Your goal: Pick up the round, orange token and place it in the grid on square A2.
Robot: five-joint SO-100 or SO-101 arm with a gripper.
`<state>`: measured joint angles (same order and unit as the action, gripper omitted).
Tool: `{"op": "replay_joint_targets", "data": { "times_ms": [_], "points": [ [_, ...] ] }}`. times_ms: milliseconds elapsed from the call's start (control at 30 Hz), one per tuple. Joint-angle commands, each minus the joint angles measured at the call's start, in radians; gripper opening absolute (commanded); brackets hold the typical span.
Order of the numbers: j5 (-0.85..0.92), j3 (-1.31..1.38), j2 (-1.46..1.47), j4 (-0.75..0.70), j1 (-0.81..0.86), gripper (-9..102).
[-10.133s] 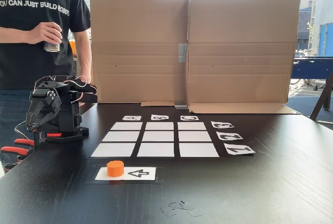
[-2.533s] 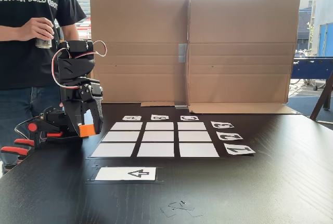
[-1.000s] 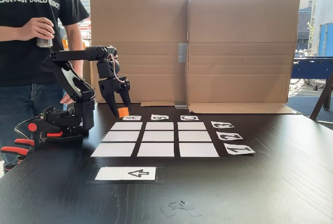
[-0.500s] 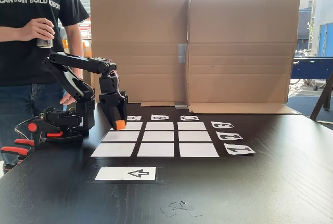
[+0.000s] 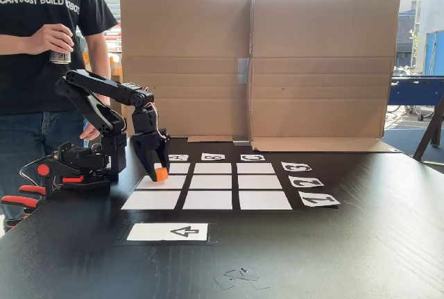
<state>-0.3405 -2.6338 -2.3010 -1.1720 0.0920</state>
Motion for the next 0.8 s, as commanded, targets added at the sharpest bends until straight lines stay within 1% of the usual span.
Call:
{"op": "replay_joint_targets", "data": {
  "times_ms": [0,133,300,400,567,767],
  "points": [
    [-0.002,-0.012,0.002,0.029,-0.002,6],
    [-0.002,-0.046,-0.006,0.069,0.003,10],
    [0.005,-0.074,-0.014,0.072,0.005,18],
    [0.005,-0.077,-0.014,0.071,0.008,25],
    [0.006,-0.081,-0.020,0.071,0.011,34],
    [0.006,-0.041,-0.023,0.074,0.032,34]
  ]
}}
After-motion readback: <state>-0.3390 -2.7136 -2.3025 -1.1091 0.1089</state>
